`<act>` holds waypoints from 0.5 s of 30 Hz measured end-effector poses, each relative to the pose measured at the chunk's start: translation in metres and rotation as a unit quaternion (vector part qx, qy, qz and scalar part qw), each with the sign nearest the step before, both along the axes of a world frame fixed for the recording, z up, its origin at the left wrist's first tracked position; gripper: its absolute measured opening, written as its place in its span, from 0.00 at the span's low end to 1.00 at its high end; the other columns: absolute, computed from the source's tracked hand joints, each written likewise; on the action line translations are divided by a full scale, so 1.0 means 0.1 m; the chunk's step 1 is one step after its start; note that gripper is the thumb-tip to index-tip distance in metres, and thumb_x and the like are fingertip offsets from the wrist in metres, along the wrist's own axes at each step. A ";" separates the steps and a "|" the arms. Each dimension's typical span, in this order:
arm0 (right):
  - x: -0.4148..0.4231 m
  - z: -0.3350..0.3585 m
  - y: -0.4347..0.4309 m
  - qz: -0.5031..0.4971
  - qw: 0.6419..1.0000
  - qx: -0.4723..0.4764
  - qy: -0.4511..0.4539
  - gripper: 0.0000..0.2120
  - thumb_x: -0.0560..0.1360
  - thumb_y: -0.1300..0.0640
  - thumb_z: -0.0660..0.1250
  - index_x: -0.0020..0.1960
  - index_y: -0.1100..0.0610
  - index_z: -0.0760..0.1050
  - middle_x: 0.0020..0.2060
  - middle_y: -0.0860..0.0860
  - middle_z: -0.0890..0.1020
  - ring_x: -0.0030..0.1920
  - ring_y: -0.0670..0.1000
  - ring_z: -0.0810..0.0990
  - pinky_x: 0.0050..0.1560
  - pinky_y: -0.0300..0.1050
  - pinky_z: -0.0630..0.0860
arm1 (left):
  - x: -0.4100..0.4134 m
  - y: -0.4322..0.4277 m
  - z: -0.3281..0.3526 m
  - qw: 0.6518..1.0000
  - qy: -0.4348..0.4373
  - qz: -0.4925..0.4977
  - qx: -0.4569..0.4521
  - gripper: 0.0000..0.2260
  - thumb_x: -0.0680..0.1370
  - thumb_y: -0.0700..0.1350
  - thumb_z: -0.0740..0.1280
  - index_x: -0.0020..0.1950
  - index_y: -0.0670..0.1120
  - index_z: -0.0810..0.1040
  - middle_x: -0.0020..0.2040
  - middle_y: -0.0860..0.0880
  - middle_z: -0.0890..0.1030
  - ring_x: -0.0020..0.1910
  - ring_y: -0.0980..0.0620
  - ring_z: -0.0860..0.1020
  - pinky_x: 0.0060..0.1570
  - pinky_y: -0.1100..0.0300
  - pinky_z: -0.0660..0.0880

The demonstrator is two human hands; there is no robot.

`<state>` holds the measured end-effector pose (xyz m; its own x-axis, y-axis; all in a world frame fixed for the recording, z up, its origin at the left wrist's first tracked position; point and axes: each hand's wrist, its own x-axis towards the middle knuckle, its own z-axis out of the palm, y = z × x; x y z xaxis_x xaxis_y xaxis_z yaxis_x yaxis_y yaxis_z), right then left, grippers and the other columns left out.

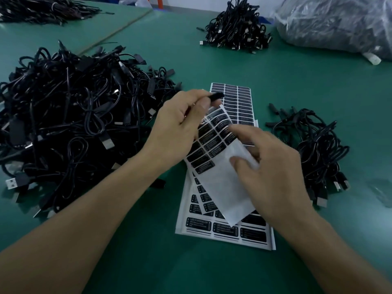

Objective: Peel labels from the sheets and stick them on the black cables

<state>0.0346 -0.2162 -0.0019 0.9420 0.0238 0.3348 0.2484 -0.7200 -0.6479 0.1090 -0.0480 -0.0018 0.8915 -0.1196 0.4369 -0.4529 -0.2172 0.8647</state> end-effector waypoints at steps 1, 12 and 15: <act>0.01 0.00 -0.02 -0.008 1.000 0.024 0.002 0.29 0.74 0.65 0.72 0.70 0.44 0.73 0.61 0.39 0.79 0.51 0.36 0.76 0.59 0.41 0.74 | 0.00 0.00 -0.01 1.000 0.007 -0.003 -0.013 0.10 0.85 0.40 0.60 0.57 0.50 0.81 0.40 0.59 0.78 0.34 0.60 0.74 0.33 0.65 0.74; 0.11 0.00 -0.24 -0.076 0.968 0.240 -0.012 0.25 0.76 0.65 0.67 0.64 0.38 0.74 0.47 0.41 0.81 0.40 0.57 0.76 0.36 0.40 0.79 | -0.16 -0.07 -0.03 0.974 -0.142 -0.010 0.178 0.04 0.79 0.39 0.71 0.50 0.43 0.76 0.38 0.58 0.80 0.35 0.58 0.81 0.35 0.66 0.78; 0.11 -0.03 -0.20 -0.040 0.969 0.242 0.023 0.19 0.79 0.63 0.66 0.57 0.38 0.81 0.46 0.47 0.81 0.41 0.68 0.77 0.35 0.64 0.80 | -0.15 -0.08 -0.04 0.957 -0.158 -0.005 0.242 0.02 0.79 0.39 0.68 0.49 0.44 0.76 0.38 0.53 0.80 0.37 0.49 0.80 0.38 0.50 0.79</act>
